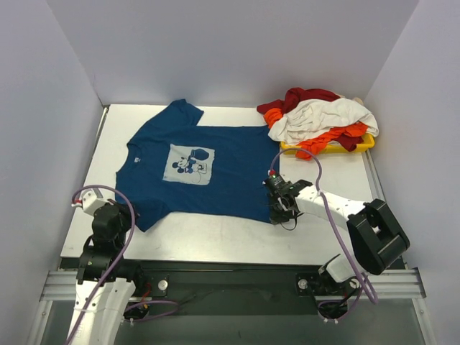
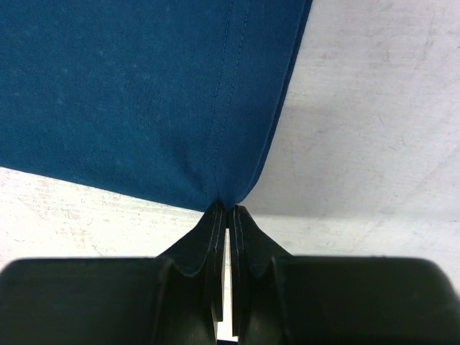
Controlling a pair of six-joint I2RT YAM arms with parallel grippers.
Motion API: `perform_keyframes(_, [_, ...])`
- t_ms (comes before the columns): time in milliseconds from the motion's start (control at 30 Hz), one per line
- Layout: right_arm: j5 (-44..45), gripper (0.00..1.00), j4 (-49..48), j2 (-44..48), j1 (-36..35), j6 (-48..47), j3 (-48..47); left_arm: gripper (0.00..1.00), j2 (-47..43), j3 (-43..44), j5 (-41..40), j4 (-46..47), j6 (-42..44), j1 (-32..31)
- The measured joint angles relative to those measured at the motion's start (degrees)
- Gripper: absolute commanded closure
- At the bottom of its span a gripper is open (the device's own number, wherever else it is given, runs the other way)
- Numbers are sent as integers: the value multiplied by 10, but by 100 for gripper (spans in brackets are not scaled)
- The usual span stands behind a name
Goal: Fold and stack the t-shirts
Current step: Grap the side of the flattened tshirt closest away from the robot with both arms
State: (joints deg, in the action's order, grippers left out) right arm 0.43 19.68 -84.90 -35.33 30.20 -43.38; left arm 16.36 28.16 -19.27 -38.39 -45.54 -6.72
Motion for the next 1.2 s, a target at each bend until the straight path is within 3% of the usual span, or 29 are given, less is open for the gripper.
perform_keyframes(200, [8,100,4,5,0,0,0,100,26,-12,30,50,17,0])
perform_keyframes(533, [21,100,20,5,12,-2,-42,100,142,-32,78,191,56,0])
perform_keyframes(833, [13,100,21,-18,74,-28,-121,100,208,-32,79,297,67,0])
perform_keyframes(1200, [-35,100,24,-114,141,-73,-231,100,303,-24,76,435,74,2])
